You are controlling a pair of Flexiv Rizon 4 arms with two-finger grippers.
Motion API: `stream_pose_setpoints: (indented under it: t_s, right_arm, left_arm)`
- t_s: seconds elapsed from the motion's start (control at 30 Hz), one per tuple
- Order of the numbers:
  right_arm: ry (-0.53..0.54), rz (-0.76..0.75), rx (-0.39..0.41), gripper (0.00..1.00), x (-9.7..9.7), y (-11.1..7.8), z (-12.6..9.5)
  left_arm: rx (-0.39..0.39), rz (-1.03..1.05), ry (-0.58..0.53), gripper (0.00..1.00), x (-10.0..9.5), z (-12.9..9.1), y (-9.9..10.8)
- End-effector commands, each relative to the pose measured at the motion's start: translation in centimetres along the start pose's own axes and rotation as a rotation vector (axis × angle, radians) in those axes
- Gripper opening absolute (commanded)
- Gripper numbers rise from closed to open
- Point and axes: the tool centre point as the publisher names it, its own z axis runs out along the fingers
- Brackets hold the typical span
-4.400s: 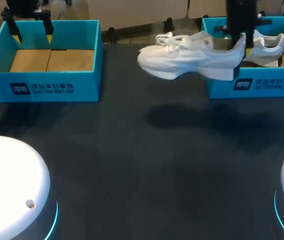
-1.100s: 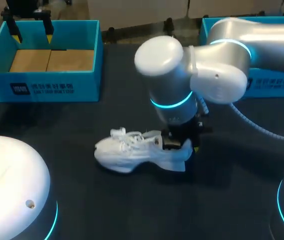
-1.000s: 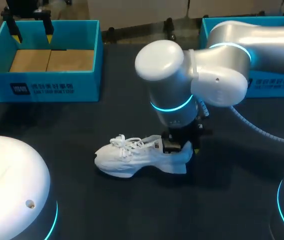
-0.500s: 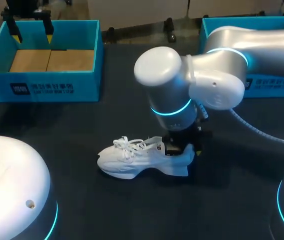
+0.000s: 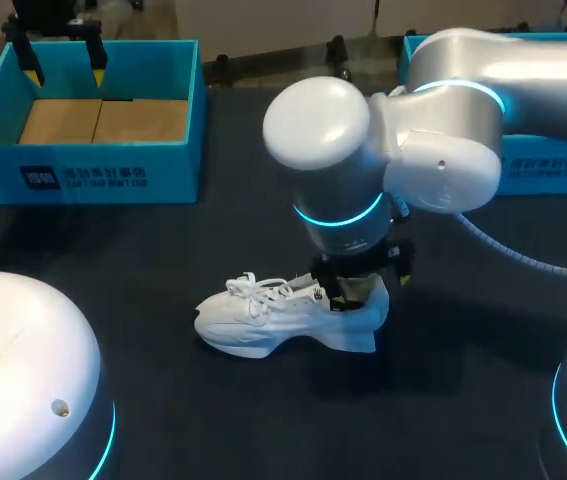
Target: Take the shoe out of the shoebox, open the shoe tongue, remove and reinsert the insole, then place the shoe into the shoebox
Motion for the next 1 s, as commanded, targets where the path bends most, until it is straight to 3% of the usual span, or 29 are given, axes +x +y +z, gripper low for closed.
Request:
stream_pose_setpoints:
  t_s: [0.03, 0.27, 0.43, 1.0]
  right_arm:
    - [0.083, -0.123, -0.057, 1.0, -1.6, 0.2, -1.9]
    - [0.252, -0.506, -0.186, 1.0, -0.8, 1.5, -3.8]
    - [0.308, -0.773, -0.221, 1.0, 0.2, 2.2, -3.8]
    - [0.304, -0.786, -0.211, 1.0, 0.4, 2.5, -3.5]
  left_arm:
    - [0.0, 0.0, 0.0, 1.0, 0.0, 0.0, 0.0]
    - [0.0, 0.0, 0.0, 1.0, 0.0, 0.0, 0.0]
    - [0.0, 0.0, 0.0, 1.0, 0.0, 0.0, 0.0]
    - [0.0, 0.0, 0.0, 1.0, 0.0, 0.0, 0.0]
